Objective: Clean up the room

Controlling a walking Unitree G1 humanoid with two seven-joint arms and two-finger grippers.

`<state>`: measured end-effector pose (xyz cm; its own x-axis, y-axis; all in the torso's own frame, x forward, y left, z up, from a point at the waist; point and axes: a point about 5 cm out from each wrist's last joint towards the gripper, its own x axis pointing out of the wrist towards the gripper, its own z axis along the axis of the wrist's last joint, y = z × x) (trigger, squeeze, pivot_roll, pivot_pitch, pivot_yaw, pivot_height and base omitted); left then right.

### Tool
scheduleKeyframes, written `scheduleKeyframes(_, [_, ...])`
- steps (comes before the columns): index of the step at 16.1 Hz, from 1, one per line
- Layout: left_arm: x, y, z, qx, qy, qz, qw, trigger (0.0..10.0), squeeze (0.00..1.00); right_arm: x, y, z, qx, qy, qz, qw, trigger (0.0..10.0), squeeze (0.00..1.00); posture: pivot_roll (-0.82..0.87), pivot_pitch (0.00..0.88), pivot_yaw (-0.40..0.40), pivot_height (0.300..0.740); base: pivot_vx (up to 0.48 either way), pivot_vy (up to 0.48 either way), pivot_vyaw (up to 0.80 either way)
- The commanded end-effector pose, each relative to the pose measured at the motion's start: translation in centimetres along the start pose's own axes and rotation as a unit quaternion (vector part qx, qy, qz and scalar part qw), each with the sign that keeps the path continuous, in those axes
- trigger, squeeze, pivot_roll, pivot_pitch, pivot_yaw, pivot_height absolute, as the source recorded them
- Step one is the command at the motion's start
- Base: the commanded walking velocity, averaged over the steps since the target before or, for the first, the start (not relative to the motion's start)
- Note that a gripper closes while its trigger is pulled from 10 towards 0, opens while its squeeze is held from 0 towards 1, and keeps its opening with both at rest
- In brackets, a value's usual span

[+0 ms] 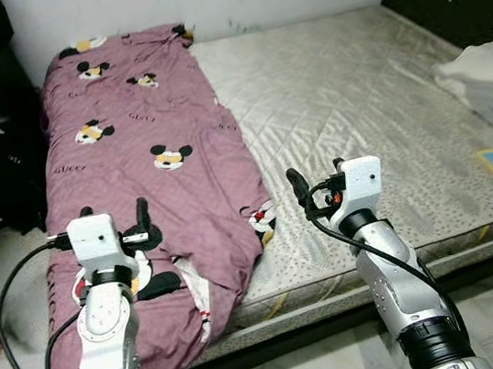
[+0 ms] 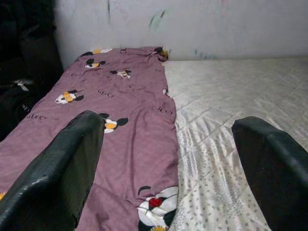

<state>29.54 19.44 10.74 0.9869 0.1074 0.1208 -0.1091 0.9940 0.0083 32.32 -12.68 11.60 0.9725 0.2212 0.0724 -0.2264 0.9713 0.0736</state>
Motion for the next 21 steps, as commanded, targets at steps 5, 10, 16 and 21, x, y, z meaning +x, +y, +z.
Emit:
scheduleKeyframes(5, [0.19, 0.05, -0.13, -0.005, 0.010, 0.001, 1.000, 10.0, 0.00, 0.25, -0.04, 0.09, -0.003, 0.000, -0.002, 1.000, 10.0, 0.00, -0.10, 0.085, -0.008, 0.740, 0.000, 0.452, 0.00])
scheduleKeyframes(10, [0.25, -0.04, -0.22, -0.011, 0.015, 0.005, 1.000, 10.0, 0.00, 0.28, 0.00, 0.00, -0.002, 0.001, -0.002, 1.000, 10.0, 0.00, -0.10, 0.089, -0.007, 0.740, 0.000, 0.461, 0.00])
scheduleKeyframes(16, [0.22, 0.05, -0.13, 0.001, 0.008, 0.016, 1.000, 10.0, 0.00, 0.35, 0.10, -0.39, 0.004, 0.012, 0.005, 1.000, 10.0, 0.00, -0.10, 0.089, -0.007, 0.740, 0.000, 0.236, 0.00])
scheduleKeyframes(21, [0.35, -0.19, 0.21, -0.005, -0.001, -0.006, 1.000, 10.0, 0.00, 0.41, 0.24, -0.41, -0.005, 0.009, 0.010, 1.000, 10.0, 0.00, -0.09, 0.079, -0.004, 0.740, 0.000, 0.000, 0.00])
